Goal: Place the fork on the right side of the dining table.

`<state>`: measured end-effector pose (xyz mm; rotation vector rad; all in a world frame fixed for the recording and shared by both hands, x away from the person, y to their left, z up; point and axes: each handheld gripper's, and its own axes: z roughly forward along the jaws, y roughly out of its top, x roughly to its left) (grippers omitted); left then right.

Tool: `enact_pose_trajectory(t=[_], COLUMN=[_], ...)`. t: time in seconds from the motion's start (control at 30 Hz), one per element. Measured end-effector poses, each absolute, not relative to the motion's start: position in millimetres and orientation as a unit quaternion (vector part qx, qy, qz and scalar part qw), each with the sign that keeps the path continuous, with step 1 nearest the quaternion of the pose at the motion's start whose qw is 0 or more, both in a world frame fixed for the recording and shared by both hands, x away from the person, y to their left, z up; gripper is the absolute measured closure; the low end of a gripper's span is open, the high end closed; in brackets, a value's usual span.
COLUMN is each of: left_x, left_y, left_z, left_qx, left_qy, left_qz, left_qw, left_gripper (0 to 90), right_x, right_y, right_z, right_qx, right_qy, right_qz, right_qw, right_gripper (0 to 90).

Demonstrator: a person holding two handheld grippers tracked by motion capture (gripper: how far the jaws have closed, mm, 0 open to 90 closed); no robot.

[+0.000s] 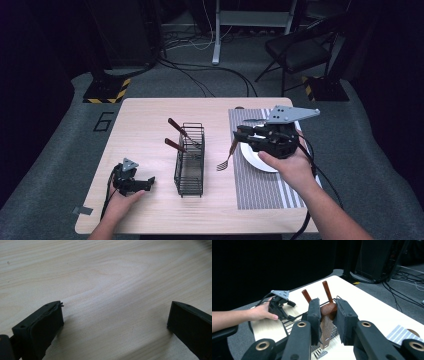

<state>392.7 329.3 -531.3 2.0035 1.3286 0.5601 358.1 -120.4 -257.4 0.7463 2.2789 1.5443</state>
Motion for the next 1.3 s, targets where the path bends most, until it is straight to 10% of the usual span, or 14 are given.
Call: enact_pose_trajectory(t=[1.3], left_x=[392.7], left_y=[329.3], left_z=[-531.3], left_qx=[0.766], left_qy=[0.508], left_qz=[0.214], left_qw=[0.33], left_gripper=[0.2], right_x=[364.1], right_y=[-182.4], right_z=[-358.3], right_qx=[0.327], right_qy=[0.774], right_qz=[0.513], right_qw=[0.179], right_gripper=[74.1])
